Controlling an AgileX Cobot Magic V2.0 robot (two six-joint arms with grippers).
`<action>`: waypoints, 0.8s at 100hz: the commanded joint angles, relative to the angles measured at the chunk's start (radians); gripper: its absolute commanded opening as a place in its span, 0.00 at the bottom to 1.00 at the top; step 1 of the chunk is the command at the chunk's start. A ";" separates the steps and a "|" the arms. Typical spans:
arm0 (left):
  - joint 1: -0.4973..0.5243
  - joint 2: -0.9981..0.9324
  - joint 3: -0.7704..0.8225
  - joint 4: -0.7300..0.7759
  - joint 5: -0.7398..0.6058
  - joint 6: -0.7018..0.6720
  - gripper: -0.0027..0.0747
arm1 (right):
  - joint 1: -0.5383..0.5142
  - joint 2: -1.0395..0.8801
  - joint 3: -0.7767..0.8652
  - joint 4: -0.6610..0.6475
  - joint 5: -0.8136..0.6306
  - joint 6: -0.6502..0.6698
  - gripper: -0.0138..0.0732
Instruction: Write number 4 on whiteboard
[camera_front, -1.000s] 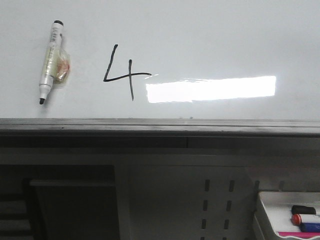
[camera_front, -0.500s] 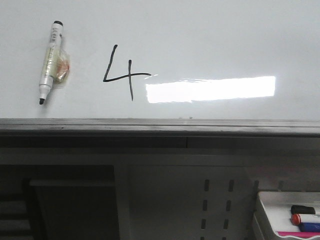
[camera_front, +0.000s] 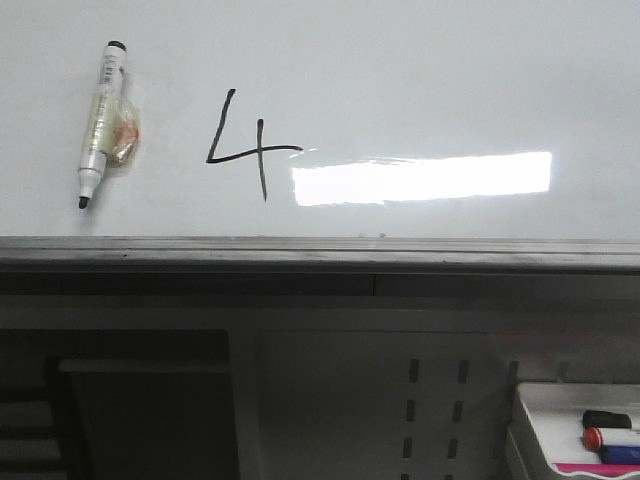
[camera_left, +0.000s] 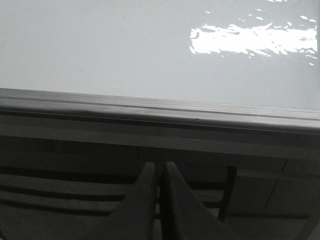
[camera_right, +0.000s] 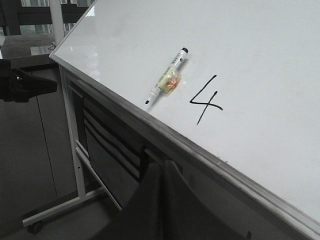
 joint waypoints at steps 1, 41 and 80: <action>0.002 -0.025 0.035 -0.009 -0.048 0.002 0.01 | -0.007 0.010 -0.026 -0.008 -0.079 -0.002 0.08; 0.002 -0.025 0.035 -0.009 -0.048 0.002 0.01 | -0.007 0.010 -0.026 -0.008 -0.099 -0.002 0.08; 0.002 -0.025 0.035 -0.009 -0.048 0.002 0.01 | -0.269 0.014 -0.024 -0.013 -0.089 -0.002 0.08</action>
